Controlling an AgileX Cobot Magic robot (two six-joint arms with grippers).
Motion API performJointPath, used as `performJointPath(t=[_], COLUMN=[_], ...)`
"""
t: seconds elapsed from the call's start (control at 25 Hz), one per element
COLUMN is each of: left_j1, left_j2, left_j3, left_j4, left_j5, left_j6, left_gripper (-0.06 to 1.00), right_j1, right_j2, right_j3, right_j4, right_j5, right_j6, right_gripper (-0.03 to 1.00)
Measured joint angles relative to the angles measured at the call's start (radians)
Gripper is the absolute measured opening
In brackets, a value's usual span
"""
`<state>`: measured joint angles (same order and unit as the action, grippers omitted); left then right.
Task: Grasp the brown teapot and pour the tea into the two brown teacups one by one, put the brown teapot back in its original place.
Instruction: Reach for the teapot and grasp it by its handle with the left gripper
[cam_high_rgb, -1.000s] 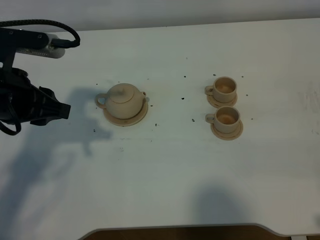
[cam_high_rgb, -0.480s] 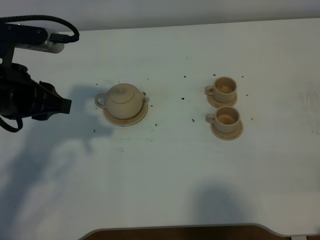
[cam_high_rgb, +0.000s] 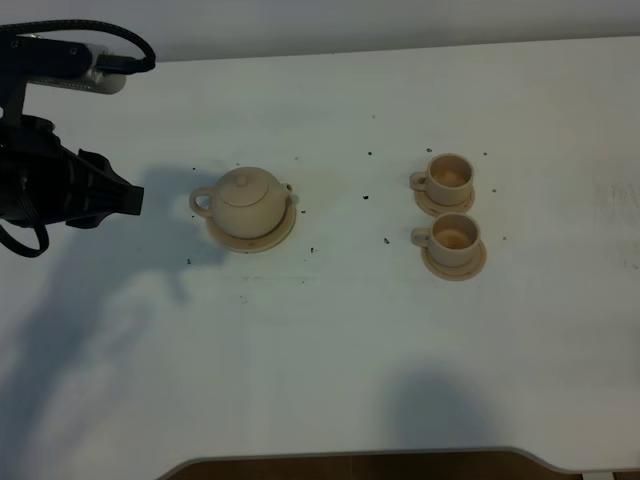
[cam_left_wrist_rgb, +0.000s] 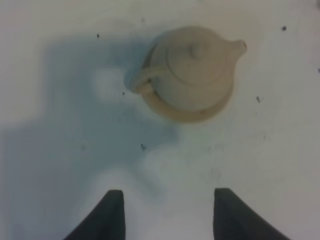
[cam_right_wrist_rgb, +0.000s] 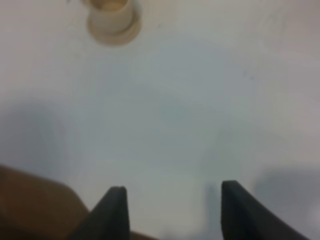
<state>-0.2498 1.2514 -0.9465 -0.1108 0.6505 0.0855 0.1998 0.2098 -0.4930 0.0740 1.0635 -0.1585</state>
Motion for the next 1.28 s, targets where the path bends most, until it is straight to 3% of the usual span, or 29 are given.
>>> performJointPath(t=[0.36, 0.96, 1.12, 1.28], left_j1=[0.000, 0.000, 0.000, 0.000], left_j2=[0.000, 0.028, 0.131, 0.261], left_j3=[0.000, -0.013, -0.121, -0.289], left_j4=[0.000, 0.002, 0.001, -0.009], left_j5=[-0.004, -0.021, 0.076, 0.220], left_j6=[0.000, 0.004, 0.042, 0.143], left_gripper=[0.41, 0.41, 0.41, 0.41], right_j1=[-0.133, -0.139, -0.139, -0.139], right_j2=[-0.083, -0.216, -0.217, -0.217], right_j3=[0.000, 0.000, 0.000, 0.000], right_j4=[0.002, 0.013, 0.013, 0.013], right_j5=[0.000, 0.001, 0.001, 0.001], right_j6=[0.000, 0.001, 0.001, 0.001], right_gripper=[0.44, 0.44, 0.44, 0.44])
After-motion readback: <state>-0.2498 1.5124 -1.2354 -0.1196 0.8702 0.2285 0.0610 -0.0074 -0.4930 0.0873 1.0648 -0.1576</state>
